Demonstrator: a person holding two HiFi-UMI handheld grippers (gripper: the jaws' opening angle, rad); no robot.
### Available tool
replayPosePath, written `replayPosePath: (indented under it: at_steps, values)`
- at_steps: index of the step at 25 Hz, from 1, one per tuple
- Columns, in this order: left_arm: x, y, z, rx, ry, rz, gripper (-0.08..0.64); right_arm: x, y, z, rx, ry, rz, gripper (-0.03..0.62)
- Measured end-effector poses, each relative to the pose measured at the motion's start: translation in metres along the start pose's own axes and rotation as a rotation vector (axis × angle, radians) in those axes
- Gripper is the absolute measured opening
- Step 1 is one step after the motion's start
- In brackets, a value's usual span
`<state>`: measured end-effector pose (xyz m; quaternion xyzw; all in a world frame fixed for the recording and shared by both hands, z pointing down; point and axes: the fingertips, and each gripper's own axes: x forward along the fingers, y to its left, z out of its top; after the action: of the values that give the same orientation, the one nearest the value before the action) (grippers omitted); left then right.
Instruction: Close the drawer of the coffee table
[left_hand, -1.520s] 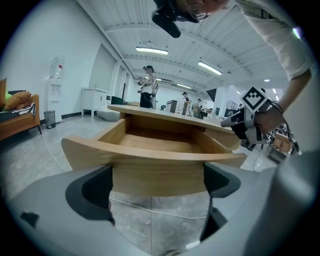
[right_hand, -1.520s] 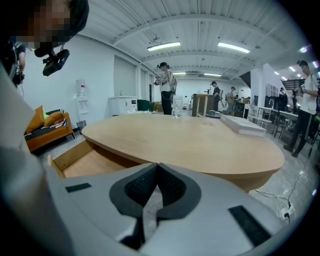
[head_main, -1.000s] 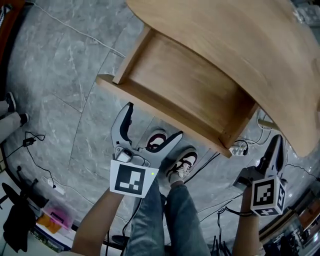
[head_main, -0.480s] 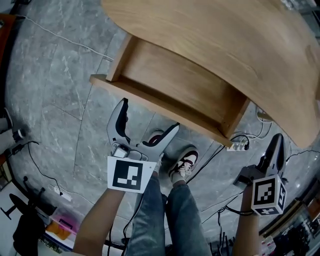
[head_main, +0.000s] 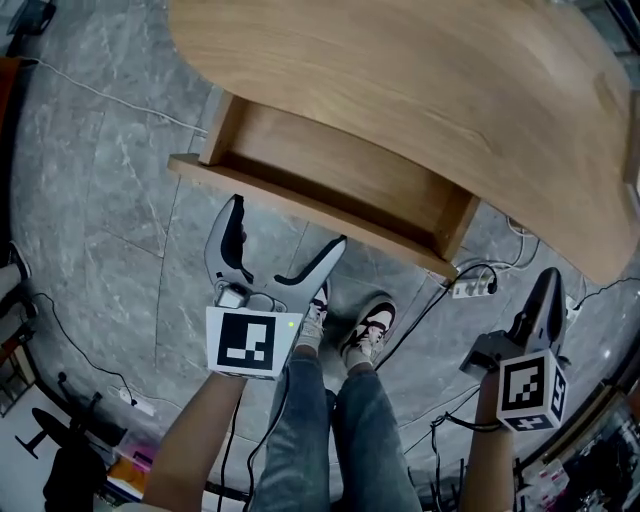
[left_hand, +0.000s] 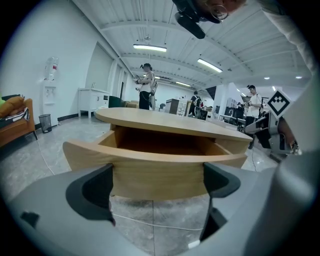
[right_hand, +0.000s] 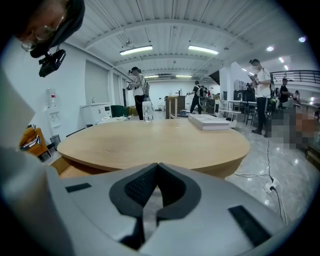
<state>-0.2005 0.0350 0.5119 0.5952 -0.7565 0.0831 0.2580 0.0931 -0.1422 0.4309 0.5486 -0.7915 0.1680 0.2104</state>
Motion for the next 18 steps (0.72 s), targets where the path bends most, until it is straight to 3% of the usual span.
replayPosePath:
  at_steps: [5,18]
  values:
    - [0.018,0.002,0.01,0.037,-0.011,-0.01,0.569,-0.002,-0.009,0.0,0.015,0.001,-0.035,0.0]
    - [0.055,0.003,0.032,0.032,-0.016,0.001,0.569,0.0,-0.033,0.0,0.071,0.002,-0.118,0.0]
